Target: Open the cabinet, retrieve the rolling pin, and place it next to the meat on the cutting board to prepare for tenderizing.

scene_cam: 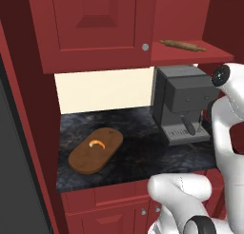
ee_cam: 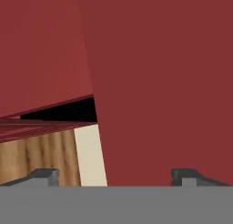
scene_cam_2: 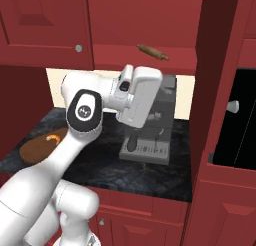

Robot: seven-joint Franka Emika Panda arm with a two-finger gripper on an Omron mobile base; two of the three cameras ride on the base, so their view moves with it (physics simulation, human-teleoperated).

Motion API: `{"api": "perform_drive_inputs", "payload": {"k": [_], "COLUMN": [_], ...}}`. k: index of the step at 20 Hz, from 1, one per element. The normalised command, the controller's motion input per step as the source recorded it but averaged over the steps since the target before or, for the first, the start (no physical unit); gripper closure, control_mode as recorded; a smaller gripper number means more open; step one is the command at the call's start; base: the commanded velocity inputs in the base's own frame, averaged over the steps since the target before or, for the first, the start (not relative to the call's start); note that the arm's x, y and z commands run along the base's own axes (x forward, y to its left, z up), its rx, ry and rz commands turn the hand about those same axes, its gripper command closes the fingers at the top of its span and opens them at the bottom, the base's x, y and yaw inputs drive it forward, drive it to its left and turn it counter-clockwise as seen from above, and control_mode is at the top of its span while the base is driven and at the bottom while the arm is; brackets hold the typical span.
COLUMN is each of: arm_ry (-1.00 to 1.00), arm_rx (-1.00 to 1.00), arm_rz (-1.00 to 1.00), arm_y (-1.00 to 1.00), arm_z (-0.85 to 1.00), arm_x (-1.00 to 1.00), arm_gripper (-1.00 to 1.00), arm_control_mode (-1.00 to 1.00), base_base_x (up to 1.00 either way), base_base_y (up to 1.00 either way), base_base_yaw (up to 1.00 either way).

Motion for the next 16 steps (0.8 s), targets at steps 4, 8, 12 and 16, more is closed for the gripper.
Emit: {"api": "perform_drive_inputs", "payload": {"k": [4, 8, 12, 16], "arm_ry": [-0.08, -0.11, -0.14, -0.16], "arm_rx": [0.10, 0.16, 0.18, 0.20], "arm_rz": [0.00, 0.00, 0.00, 0.00], "arm_y": [0.74, 0.59, 0.62, 0.78], "arm_z": [0.02, 0.10, 0.16, 0.18], "arm_x": [-0.44, -0.44, -0.37, -0.19], "arm_gripper": [-1.00, -1.00, -1.00, -1.00], "arm_control_mode": [-1.00, -1.00, -1.00, -1.00], "base_base_x": [0.00, 0.00, 0.00, 0.00], "base_base_y": [0.00, 0.00, 0.00, 0.00], "base_base_yaw": [0.00, 0.00, 0.00, 0.00]}}
